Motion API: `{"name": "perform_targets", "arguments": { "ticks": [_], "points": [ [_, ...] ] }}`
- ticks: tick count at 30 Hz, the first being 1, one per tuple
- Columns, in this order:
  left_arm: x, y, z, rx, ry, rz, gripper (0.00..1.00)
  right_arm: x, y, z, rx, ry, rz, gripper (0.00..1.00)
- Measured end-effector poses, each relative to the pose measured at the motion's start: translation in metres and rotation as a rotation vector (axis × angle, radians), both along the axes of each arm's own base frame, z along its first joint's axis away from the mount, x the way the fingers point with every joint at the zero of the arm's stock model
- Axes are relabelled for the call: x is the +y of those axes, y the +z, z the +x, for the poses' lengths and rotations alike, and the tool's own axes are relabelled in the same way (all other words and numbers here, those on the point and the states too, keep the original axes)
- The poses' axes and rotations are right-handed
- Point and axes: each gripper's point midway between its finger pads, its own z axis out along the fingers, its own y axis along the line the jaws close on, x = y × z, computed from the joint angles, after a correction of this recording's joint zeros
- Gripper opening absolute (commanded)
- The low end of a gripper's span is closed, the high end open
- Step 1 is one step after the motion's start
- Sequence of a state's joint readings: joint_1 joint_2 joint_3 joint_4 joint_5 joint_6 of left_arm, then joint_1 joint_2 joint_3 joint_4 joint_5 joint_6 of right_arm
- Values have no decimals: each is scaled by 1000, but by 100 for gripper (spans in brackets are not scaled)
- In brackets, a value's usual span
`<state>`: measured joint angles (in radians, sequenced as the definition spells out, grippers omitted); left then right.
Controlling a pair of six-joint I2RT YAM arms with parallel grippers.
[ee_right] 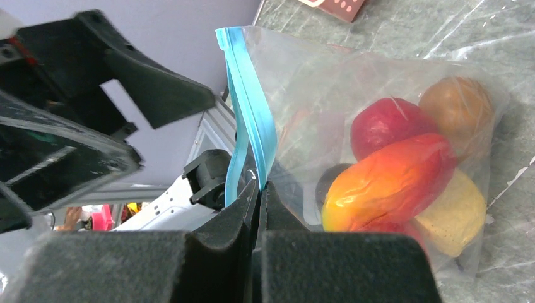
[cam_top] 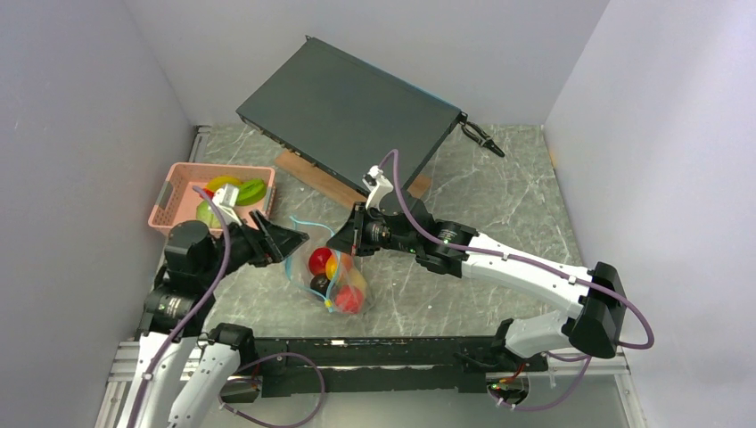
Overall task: Place the food in the zip-top bag and seal the zipper
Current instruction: Place the fake fruit in the zipper food storage bag, then pick up the fake fruit from the bin.
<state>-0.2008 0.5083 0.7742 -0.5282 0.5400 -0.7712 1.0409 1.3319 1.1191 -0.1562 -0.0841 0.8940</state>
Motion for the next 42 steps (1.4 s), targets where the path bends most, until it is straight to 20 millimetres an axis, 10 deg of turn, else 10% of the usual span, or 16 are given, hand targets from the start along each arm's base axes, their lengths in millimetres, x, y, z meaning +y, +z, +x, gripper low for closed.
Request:
{"name": "perform_targets", "arguments": {
  "ticks": [8, 25, 33, 42],
  "points": [
    [51, 29, 9, -84, 229, 256, 84, 0, 0, 0, 0, 0, 0, 0],
    [170, -54, 60, 109, 667, 836, 100, 0, 0, 0, 0, 0, -1, 0],
    [233, -68, 109, 315, 821, 708, 100, -1, 0, 0, -1, -1, 1, 0],
    [242, -83, 180, 375, 751, 516, 100, -1, 0, 0, -4, 0, -2, 0]
  ]
}}
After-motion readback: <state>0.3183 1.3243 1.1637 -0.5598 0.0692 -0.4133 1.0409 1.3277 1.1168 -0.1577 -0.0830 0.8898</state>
